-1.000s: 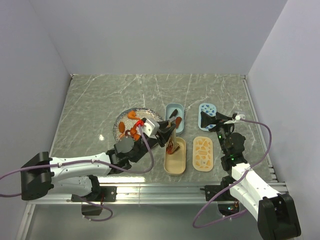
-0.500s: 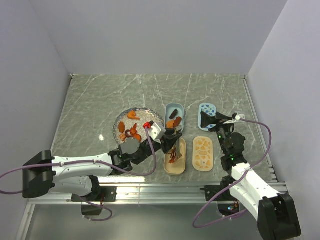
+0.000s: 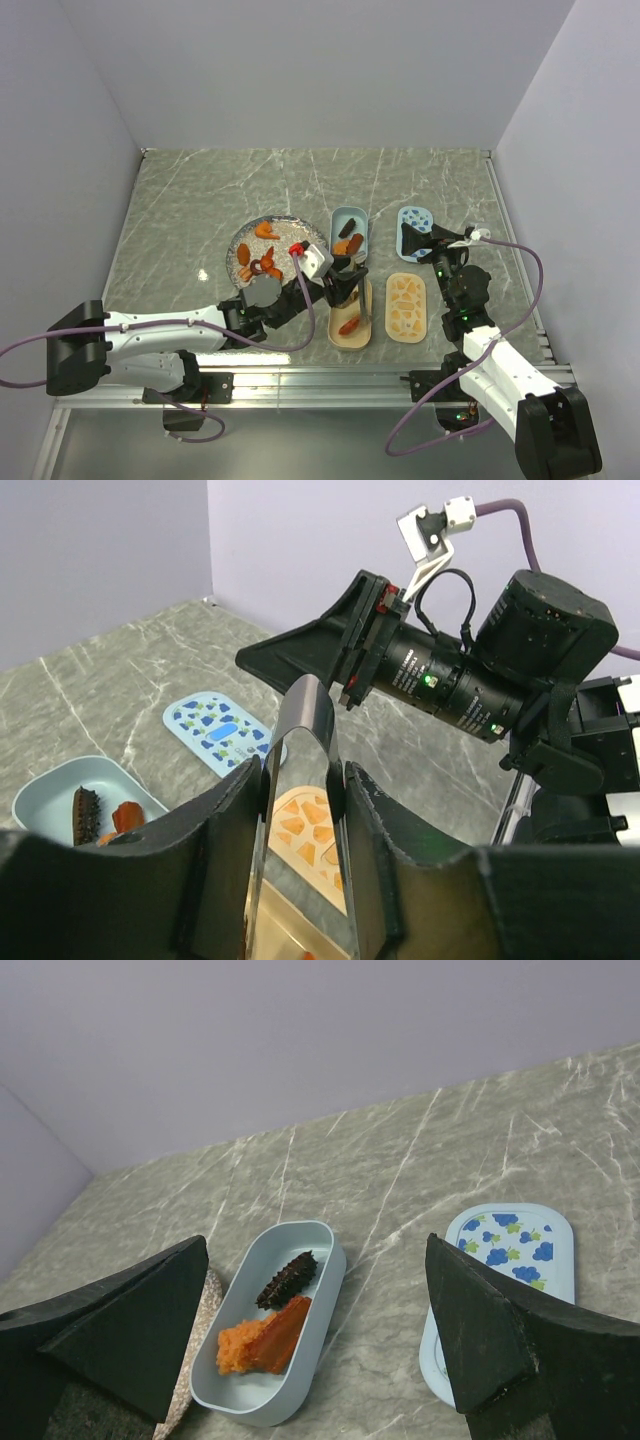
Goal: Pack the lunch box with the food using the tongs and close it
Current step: Place the food into the lunch box, then pick up the food using the clamp
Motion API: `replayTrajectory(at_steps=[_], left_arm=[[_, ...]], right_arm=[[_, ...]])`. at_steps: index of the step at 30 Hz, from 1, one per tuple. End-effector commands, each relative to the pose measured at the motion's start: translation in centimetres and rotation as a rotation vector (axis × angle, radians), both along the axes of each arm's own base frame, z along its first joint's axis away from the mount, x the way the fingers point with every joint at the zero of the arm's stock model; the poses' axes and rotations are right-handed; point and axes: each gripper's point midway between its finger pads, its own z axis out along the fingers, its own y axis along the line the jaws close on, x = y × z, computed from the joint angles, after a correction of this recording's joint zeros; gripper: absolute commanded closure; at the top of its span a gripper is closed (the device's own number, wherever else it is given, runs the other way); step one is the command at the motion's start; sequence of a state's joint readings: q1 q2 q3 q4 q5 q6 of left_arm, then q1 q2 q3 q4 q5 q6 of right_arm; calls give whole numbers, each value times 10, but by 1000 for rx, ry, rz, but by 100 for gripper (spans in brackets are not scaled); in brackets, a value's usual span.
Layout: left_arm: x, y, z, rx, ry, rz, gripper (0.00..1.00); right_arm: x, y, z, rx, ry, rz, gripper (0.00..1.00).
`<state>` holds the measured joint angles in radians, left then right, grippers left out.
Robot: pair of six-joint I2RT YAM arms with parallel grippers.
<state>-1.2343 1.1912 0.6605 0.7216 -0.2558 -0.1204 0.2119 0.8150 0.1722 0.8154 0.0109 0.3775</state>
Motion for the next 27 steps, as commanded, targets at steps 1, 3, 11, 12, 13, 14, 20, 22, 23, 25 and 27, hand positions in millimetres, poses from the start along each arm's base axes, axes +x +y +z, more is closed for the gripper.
replayTrajectory(at_steps=[1,3,11,12,13,14,20,22,23,25,27], left_arm=[[0,-2,34,-80,-27,5,57],[2,1,35,-85,-30,24,58],[17,29,51,-94,-84,162,59],[19,39,58,-97,-109,196,59],[26,51,60,-104,-114,259,59],[30,58,61,-106,-116,293,60],[60,109,53,-67,-128,568,61],[69,118,46,-57,-113,617,61],[80,131,38,-49,-95,679,60],[89,146,31,-66,-68,743,60],[93,160,22,-74,-55,808,60]], right_arm=[[3,2,29,12,-80,2,4],[2,2,29,12,-80,3,4],[2,2,29,13,-78,5,4],[2,2,29,13,-79,2,4],[2,2,29,13,-79,4,4],[2,2,29,13,-79,2,4],[3,2,28,12,-75,5,4],[3,2,28,12,-76,5,4],[2,3,29,12,-78,7,4],[3,4,28,13,-75,10,4],[3,4,29,13,-78,11,4]])
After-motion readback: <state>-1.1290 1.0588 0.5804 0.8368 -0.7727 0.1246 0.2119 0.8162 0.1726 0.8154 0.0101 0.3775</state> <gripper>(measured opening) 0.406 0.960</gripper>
